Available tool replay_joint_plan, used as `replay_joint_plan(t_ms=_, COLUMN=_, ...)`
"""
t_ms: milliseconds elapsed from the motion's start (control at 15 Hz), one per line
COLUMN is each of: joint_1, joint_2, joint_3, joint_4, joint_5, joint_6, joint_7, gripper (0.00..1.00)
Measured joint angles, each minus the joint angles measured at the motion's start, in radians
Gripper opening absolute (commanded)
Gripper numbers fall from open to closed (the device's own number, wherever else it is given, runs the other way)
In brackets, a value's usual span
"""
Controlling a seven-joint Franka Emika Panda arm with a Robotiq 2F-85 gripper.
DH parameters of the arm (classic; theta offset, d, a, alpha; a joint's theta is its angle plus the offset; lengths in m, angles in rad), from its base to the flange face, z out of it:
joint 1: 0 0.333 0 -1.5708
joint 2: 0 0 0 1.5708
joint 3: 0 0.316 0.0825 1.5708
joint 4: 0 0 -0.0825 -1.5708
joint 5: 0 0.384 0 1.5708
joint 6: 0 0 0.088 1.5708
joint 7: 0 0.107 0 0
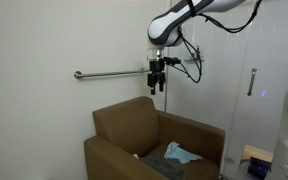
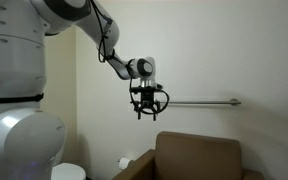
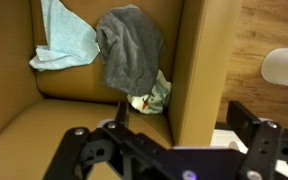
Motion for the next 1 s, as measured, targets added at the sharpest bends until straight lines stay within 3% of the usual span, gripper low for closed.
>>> replay_joint_plan(t_ms=333, joint_1=0.0, joint_2=0.12, joint_3=0.005, joint_4=-0.025, joint_5=0.086, joint_6=0.077, joint_7=0.007, gripper=1.0)
replay_joint_plan(t_ms=667, joint_1=-0.001, joint_2=0.165, joint_3=0.006, joint_4=-0.111, joint_5=0.213, joint_6=0.173, joint_7=0.066, gripper=1.0)
replay_joint_plan(t_ms=1000, joint_1=-0.001, joint_2=0.172, joint_3=0.007, joint_4=-0.117, joint_5=0.225, joint_6=0.181, joint_7=0.07, gripper=1.0)
